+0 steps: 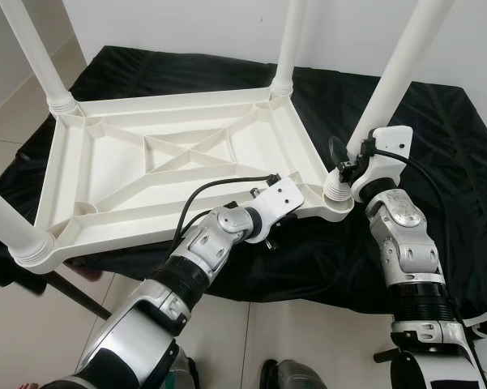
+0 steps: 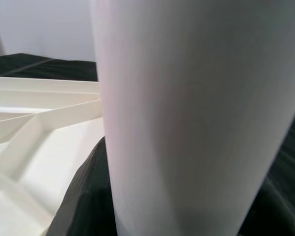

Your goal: Building children table

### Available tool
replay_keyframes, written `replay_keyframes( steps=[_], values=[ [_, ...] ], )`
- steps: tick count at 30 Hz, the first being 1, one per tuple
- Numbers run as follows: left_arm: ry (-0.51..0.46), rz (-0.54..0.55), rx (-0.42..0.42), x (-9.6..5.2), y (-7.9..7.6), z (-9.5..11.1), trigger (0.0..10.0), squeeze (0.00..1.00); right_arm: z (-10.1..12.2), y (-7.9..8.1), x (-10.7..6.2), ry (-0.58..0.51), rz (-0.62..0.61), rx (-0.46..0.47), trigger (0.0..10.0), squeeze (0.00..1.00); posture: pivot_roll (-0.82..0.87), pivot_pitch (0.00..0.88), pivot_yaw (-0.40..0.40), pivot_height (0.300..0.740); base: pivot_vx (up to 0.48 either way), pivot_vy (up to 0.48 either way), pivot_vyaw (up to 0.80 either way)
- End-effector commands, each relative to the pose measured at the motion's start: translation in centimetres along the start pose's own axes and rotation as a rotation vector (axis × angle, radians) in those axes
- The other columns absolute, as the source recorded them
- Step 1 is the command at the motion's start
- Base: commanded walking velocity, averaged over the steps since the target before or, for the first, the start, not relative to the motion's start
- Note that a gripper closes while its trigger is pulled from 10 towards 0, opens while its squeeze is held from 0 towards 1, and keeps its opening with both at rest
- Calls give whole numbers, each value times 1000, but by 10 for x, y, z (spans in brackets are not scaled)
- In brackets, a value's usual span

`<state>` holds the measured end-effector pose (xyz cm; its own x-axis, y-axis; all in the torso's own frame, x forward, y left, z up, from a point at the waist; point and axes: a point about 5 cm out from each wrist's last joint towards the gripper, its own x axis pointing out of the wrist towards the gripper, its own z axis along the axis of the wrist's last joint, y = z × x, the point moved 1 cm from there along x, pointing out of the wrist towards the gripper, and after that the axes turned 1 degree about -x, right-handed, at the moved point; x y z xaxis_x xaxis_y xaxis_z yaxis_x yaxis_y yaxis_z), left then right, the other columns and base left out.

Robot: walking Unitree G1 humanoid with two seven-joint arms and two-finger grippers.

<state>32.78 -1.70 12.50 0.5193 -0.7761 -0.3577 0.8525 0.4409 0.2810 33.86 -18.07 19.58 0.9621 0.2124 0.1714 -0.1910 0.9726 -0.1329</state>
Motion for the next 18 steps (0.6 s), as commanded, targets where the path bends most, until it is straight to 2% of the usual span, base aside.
replay_keyframes(
  steps=[1,6,12,17,18],
  values=[
    [25,7,21,0,0,-4,10000,0,2,1,-4,2,39,-9,10000,0,-16,43,-20,740,0,0,0],
    [28,14,24,-1,2,-3,10000,0,1,-1,-8,7,53,-28,10000,0,-18,45,-22,740,0,0,0],
    [28,23,28,-2,4,-1,10000,0,1,-1,-16,14,96,-4,10000,0,-25,44,-19,740,0,0,0],
    [22,20,40,-1,3,2,10000,0,-17,-7,-22,42,86,116,10000,0,-30,40,-16,740,0,0,0],
    [22,20,40,-1,3,2,10000,0,-17,-7,-22,42,86,116,10000,0,-30,40,-16,740,0,0,0]
  ],
)
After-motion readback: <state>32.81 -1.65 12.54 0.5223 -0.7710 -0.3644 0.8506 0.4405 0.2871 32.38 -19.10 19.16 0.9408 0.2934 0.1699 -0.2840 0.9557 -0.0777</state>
